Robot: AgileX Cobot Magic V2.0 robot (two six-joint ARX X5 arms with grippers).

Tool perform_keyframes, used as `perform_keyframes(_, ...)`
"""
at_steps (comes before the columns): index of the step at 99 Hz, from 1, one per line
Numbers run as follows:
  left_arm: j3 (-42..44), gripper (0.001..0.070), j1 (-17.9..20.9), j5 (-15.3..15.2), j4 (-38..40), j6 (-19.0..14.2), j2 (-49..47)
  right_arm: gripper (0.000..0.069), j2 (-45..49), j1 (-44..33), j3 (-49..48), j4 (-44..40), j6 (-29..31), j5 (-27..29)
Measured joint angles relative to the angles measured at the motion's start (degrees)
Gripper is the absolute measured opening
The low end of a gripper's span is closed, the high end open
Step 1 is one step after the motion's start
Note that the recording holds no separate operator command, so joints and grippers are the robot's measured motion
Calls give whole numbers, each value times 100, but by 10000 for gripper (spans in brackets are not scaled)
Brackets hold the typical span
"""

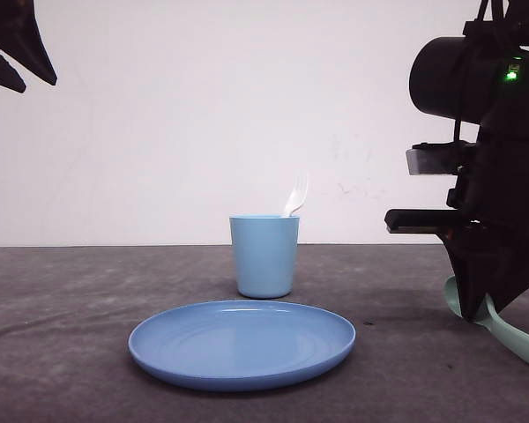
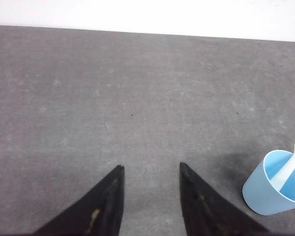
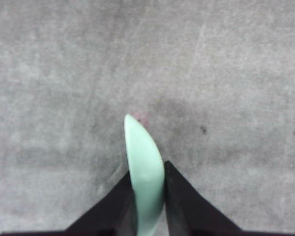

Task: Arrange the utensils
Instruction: 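Lift the green spoon with the right gripper and carry it over the cup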

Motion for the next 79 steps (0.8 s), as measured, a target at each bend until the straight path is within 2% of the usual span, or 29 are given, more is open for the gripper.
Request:
perform_keyframes(30,0,196,0,0,2,0,0,55,-345,105,129,-103,-214,-131)
perform_keyframes(56,0,196,0,0,2,13,0,55,-852,428,782,306,-719,-442)
perform_keyframes(68,0,196,0,0,2,13,0,55,-852,527,960,914,-981,-693)
perform_keyframes(79,0,196,0,15,2,13,0,55,-844,678,968,1891,-1285,-872)
